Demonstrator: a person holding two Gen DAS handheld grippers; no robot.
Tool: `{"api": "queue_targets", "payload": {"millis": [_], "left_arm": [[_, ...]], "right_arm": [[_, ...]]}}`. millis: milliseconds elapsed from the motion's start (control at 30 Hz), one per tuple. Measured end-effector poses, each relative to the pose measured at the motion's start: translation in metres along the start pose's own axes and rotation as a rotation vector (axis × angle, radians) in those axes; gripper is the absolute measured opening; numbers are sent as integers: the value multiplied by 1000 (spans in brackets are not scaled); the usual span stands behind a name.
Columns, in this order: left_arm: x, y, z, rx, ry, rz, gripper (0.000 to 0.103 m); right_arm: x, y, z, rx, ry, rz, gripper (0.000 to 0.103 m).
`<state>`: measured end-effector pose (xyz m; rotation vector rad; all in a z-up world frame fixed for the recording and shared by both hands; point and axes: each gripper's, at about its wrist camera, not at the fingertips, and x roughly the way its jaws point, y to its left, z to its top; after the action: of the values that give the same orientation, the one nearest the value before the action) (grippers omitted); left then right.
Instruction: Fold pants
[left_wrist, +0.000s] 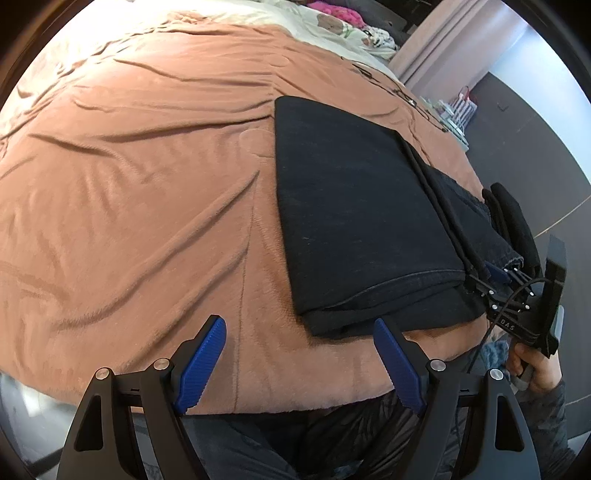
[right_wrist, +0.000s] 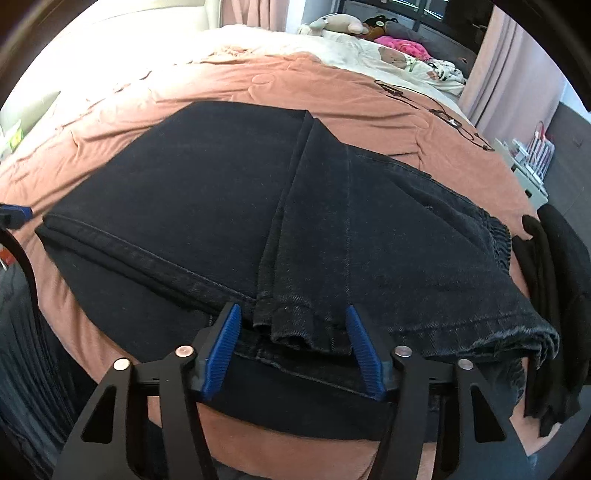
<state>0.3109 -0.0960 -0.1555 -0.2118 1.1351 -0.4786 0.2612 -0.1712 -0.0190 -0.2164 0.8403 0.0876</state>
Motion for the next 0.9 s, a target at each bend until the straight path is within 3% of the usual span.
{"api": "queue_targets", "payload": {"millis": [133, 200, 267, 300, 567, 900], "left_arm": [[-8, 5, -3, -21, -31, -1, 84], [-12, 8, -3, -25, -45, 8, 84], [-16, 12, -3, -32, -59, 10, 84], [-19, 14, -3, -39, -67, 8, 84], [-24, 30, 4, -72, -84, 15, 84], [-19, 39, 13, -95, -88, 37, 84]], "right_arm": [[-1, 17, 4, -87, 13, -34, 46], [-3, 25, 5, -124, 9, -38, 34], [-9, 30, 7, -141, 6, -60, 14], [-12, 30, 8, -145, 3, -64, 12], [-39, 16, 26, -131, -36, -90, 8], [-31, -44, 57, -65, -52, -148, 7]]}}
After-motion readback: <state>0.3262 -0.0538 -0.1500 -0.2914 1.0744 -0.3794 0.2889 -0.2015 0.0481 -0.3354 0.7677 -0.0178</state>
